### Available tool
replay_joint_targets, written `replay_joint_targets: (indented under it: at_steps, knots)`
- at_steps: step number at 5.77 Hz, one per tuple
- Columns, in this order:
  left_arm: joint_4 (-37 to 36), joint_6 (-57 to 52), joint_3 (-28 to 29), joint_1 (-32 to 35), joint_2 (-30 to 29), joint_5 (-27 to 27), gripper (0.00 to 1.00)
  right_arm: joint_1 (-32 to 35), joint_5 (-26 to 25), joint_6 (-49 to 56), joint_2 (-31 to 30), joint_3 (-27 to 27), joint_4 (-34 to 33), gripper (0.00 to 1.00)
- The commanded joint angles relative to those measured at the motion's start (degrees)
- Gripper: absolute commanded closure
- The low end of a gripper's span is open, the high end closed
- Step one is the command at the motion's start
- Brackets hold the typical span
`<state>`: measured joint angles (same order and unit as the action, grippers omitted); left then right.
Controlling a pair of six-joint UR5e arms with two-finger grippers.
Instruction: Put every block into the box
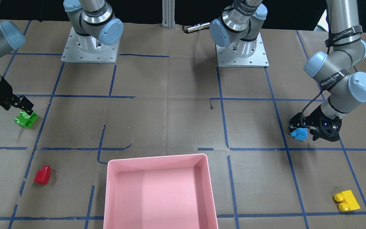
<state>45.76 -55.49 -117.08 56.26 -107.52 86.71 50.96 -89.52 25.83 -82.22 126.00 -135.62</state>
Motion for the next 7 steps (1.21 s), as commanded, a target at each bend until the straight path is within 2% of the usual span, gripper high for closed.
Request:
replay_joint_targets:
  at_steps: [1,5,6,7]
  knots:
    - [-0.1,-0.8,-1.7,-0.5,0.0,0.2,0.0,-0.3,0.0,-0.1,2.2,0.4,-3.5,0.02]
    - [0.0,-1.4,-2.7,-0.8,0.0,0.6,0.0,-0.3,0.0,0.3,5.7,0.3,-3.8,0.03]
    - [0.0,-1.5,-2.7,-0.9,0.0,0.6,0.01,-0.2,-0.2,0.3,5.7,0.3,-4.0,0.12]
    - [0.0,-1.6,-2.8,-2.0,0.0,0.6,0.01,-0.3,-0.5,0.3,5.7,0.3,-4.0,0.25]
